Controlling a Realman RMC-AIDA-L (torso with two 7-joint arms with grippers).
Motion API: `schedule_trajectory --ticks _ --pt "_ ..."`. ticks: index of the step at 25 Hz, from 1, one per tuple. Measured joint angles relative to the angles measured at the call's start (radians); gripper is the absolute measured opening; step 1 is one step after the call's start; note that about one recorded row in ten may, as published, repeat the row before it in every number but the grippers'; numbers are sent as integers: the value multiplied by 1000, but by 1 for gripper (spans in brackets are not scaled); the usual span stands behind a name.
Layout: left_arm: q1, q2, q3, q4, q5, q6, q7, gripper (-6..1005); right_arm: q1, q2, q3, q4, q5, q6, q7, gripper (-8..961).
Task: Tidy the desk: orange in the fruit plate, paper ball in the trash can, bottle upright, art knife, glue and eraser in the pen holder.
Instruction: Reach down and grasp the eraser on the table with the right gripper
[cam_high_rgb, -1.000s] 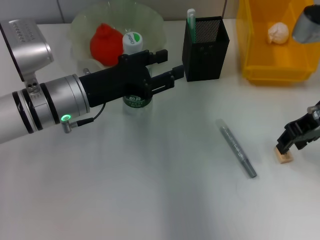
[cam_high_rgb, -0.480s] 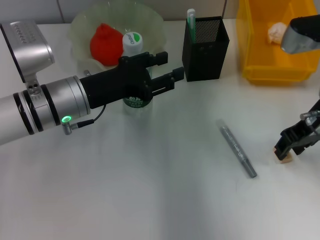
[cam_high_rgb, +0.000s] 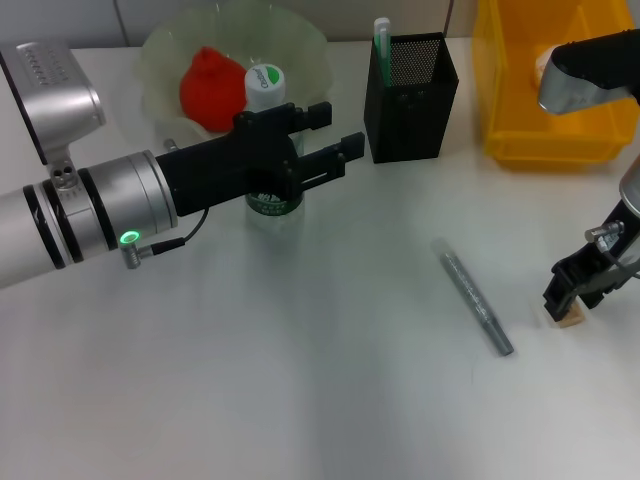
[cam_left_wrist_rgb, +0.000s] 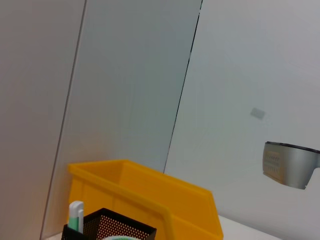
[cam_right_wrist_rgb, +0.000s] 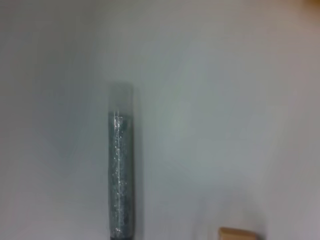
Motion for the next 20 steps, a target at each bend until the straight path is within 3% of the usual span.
schedule_trajectory --ticks 20 --pt "-2 -1 0 -3 0 0 9 605 31 2 -1 61 -3 33 0 440"
